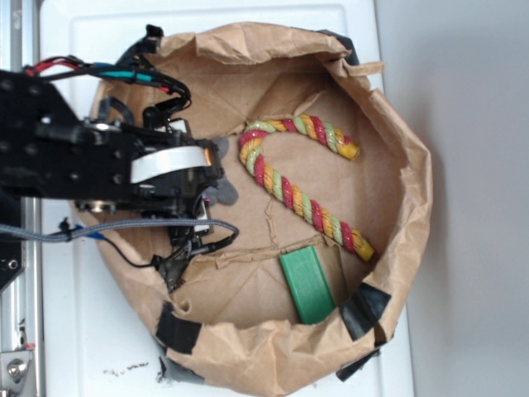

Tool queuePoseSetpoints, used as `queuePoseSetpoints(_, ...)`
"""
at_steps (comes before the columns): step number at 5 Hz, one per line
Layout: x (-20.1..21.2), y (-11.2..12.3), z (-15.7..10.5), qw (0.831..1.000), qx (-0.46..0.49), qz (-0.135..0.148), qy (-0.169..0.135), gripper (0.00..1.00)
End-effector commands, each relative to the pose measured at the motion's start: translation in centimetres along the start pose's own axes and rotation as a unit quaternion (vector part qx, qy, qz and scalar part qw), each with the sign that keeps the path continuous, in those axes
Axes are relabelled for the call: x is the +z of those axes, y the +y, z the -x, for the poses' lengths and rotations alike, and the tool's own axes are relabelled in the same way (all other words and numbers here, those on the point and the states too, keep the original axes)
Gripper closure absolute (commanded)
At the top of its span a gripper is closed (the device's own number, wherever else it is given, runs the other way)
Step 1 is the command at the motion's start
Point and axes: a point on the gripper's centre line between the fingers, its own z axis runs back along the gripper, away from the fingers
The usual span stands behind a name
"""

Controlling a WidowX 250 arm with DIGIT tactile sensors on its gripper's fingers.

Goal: Grab the gray animal.

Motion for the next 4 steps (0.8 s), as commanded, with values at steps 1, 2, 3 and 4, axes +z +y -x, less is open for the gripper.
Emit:
queuePoseSetpoints(1, 7.3, 0.4, -3.1, 0.998, 0.033, 0.059, 0.020, 1.00)
queuePoseSetpoints(2, 10.4, 0.5, -4.7, 0.995, 0.054, 0.077, 0.018, 1.00)
queuePoseSetpoints(3, 13.2, 0.5, -6.4, 0.991, 0.085, 0.105, 0.009, 1.00)
queuePoseSetpoints(4, 13.5, 0.2, -6.9, 0.990, 0.098, 0.102, -0.019, 1.00)
